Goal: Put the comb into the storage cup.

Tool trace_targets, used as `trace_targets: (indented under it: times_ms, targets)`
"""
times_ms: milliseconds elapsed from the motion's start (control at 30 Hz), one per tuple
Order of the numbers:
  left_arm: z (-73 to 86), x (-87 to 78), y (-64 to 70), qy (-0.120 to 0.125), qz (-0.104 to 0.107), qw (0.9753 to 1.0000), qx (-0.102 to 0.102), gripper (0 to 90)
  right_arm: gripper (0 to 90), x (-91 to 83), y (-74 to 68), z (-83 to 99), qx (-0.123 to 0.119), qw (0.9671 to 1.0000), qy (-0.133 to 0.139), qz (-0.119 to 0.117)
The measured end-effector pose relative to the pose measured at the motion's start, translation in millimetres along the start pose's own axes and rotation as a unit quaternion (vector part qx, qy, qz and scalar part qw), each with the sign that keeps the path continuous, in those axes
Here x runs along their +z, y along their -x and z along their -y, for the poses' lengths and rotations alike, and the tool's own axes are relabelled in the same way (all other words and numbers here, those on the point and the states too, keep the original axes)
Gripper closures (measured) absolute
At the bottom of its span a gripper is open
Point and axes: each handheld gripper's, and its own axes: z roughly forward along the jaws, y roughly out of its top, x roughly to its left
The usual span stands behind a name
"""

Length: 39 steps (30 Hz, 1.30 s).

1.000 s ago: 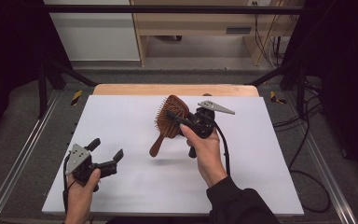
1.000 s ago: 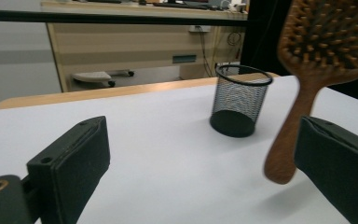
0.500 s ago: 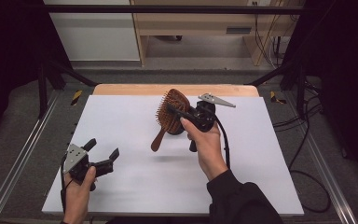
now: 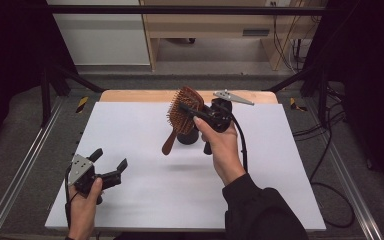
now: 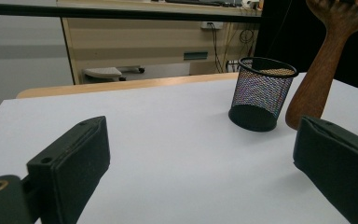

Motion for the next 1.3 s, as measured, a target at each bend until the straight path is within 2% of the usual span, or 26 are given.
trace_targets:
  times_ms: [300, 533, 867, 1200, 1300]
  targets:
    - [0.4, 0.7, 1.0, -0.001, -0.001, 1.0, 0.005, 4.1, 52.5, 8.9, -2.5, -9.6, -0.003, 1.0, 0.001, 0.0]
    - [0.0, 0.3, -0.1, 0.0, -0.002, 1.0, 0.004, 4.1, 52.5, 17.1, -0.8, -8.1, 0.003, 1.0, -0.002, 0.002]
    - [0.4, 0.3, -1.5, 0.002, -0.008, 1.0, 0.003, 3.4, 52.4, 20.2, 6.4, -18.1, 0.004, 0.9999, 0.01, 0.01]
    - [1.0, 0.9, -0.8, 0.002, -0.005, 1.0, 0.001, 2.5, 52.3, 20.9, 15.6, -27.6, 0.005, 0.9995, 0.027, 0.015]
    - [0.8, 0.7, -0.5, 0.003, -0.004, 1.0, 0.002, 2.5, 52.2, 20.5, 18.4, -30.1, 0.013, 0.9993, 0.03, 0.018]
